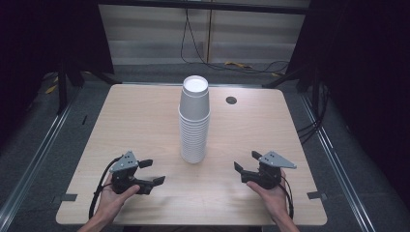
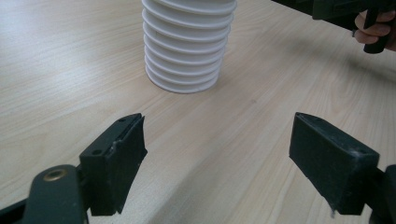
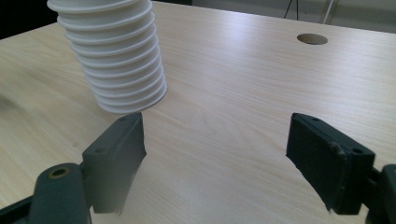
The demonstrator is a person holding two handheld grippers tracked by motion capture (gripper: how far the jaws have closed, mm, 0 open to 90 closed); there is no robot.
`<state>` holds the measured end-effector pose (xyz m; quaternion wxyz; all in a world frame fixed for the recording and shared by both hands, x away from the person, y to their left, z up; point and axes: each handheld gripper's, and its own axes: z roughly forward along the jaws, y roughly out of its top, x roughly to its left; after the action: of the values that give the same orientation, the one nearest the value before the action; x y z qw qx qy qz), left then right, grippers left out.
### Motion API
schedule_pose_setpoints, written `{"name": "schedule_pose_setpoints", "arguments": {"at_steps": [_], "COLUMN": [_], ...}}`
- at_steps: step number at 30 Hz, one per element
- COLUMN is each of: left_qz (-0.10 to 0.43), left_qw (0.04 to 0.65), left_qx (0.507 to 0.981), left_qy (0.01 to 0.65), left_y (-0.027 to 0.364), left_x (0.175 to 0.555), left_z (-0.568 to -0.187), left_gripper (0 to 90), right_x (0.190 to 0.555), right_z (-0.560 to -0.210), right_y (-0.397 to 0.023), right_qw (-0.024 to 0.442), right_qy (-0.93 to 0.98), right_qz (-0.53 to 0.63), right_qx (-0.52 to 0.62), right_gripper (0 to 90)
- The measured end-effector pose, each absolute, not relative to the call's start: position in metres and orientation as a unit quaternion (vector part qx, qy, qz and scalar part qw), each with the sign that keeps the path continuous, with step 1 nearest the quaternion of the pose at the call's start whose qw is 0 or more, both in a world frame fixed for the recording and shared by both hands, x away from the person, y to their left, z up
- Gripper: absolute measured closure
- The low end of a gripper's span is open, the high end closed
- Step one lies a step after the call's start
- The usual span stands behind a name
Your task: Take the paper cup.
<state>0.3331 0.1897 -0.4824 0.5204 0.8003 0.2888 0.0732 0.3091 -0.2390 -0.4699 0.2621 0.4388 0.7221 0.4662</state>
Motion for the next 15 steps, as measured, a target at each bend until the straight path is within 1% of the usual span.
{"name": "schedule_pose_setpoints", "arguments": {"at_steps": [3, 8, 12, 15], "left_qz": [0.068, 0.063, 0.063, 0.063], "left_qw": [0.522, 0.515, 0.520, 0.516], "left_qx": [0.801, 0.805, 0.800, 0.802], "left_qy": [0.285, 0.288, 0.293, 0.296], "left_y": [0.190, 0.191, 0.191, 0.190], "left_x": [0.333, 0.337, 0.339, 0.338], "left_z": [-0.483, -0.488, -0.488, -0.489], "left_gripper": [16.3, 16.2, 15.9, 15.9], "right_x": [0.309, 0.311, 0.315, 0.315], "right_z": [-0.468, -0.466, -0.461, -0.456], "right_y": [-0.239, -0.237, -0.235, -0.235], "right_qw": [0.254, 0.241, 0.238, 0.247], "right_qy": [0.723, 0.731, 0.734, 0.735], "right_qz": [0.471, 0.479, 0.489, 0.492], "right_qx": [0.437, 0.421, 0.406, 0.396], "right_gripper": [20.1, 20.7, 20.5, 20.1]}}
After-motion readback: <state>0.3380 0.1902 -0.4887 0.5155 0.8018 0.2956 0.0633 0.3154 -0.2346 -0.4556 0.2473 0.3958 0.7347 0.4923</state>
